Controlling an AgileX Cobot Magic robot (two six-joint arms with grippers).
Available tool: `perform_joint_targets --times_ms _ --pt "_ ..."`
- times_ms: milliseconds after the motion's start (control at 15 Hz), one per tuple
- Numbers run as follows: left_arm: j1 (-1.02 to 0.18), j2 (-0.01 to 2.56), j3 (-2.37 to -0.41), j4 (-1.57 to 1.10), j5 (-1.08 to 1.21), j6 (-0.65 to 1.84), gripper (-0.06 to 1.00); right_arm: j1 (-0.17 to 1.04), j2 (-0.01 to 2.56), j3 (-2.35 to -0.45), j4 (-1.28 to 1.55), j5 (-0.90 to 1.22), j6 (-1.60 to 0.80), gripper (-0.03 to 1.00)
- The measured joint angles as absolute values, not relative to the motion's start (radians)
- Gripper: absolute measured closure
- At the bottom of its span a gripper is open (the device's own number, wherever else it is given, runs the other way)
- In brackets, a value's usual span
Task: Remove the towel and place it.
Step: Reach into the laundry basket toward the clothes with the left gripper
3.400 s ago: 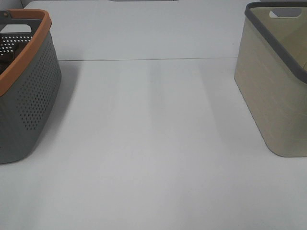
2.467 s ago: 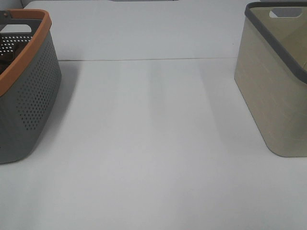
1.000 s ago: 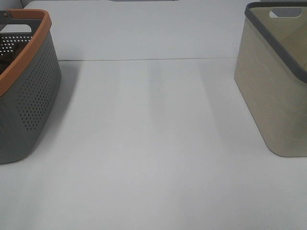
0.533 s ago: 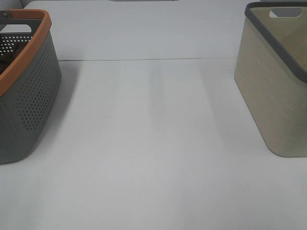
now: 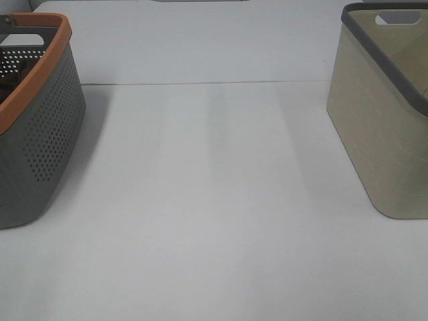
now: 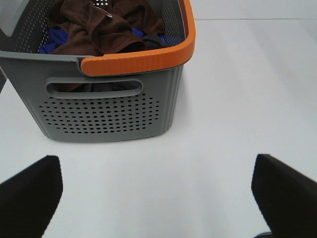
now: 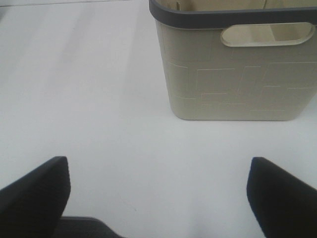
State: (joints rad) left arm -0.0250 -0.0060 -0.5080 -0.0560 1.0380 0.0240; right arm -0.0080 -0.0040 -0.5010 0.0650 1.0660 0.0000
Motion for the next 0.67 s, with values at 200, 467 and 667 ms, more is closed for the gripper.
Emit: perform_joint_targets --times_ms 200,467,667 --pt "-0.025 -0.006 -0.508 -0.056 1.038 0.024 -0.05 -0.008 -0.004 -0.501 0.065 1.066 0.000 0.07" --pt "-0.025 -0.006 -0.508 -0.056 1.038 0.024 -0.05 -0.008 -0.004 -0.501 0.065 1.066 0.000 0.07" --pt "-0.025 0.008 -0.548 -0.057 0.913 0.024 -0.05 -0.008 -0.004 -0.501 0.065 1.066 0.000 0.07"
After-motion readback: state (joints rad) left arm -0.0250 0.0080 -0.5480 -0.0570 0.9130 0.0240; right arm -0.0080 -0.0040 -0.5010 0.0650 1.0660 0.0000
